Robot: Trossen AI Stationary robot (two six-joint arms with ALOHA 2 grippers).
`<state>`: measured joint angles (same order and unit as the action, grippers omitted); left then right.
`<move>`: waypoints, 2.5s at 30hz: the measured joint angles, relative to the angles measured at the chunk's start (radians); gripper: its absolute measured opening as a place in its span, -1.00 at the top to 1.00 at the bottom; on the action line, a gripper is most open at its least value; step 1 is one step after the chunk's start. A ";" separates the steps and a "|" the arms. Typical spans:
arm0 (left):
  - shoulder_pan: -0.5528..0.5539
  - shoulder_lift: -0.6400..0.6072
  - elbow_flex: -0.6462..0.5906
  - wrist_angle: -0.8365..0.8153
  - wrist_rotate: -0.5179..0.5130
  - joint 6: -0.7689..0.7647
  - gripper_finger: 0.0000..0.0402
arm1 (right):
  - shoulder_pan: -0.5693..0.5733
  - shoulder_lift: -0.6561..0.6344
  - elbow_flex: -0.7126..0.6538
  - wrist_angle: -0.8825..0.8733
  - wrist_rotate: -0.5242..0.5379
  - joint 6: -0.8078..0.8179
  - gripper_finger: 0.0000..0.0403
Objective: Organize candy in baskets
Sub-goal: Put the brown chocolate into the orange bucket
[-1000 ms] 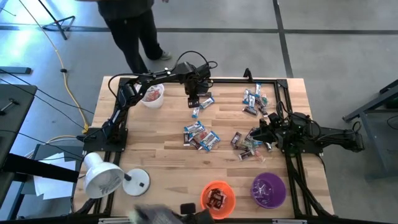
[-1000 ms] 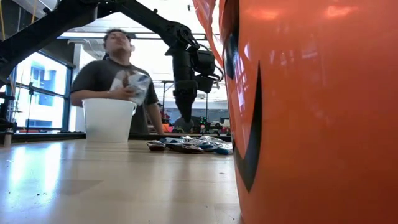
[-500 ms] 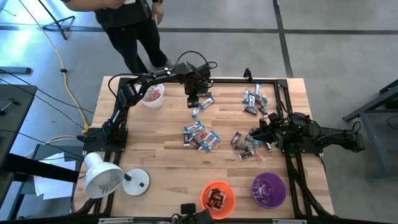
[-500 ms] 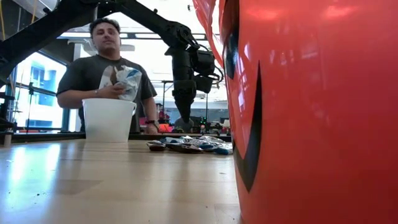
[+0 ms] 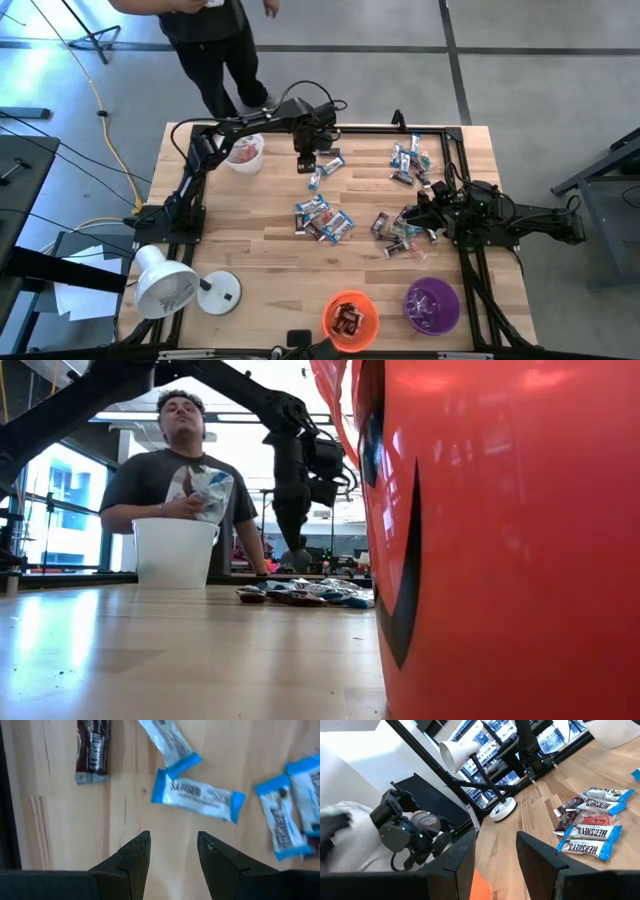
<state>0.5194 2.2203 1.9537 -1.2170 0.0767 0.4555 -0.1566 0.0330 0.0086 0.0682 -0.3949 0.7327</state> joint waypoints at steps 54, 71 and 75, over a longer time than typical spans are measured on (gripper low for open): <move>0.200 -0.046 0.000 0.349 0.303 0.202 0.24 | 0.000 0.000 0.000 0.000 0.000 0.000 0.32; 0.198 -0.046 0.000 0.349 0.303 0.157 0.24 | 0.000 0.000 0.000 0.000 0.000 0.000 0.32; 0.194 -0.046 0.000 0.347 0.302 0.150 0.24 | 0.000 0.000 0.000 0.000 0.000 0.000 0.32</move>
<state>0.7133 2.1746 1.9541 -0.8697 0.3786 0.6053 -0.1563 0.0330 0.0086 0.0681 -0.3950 0.7329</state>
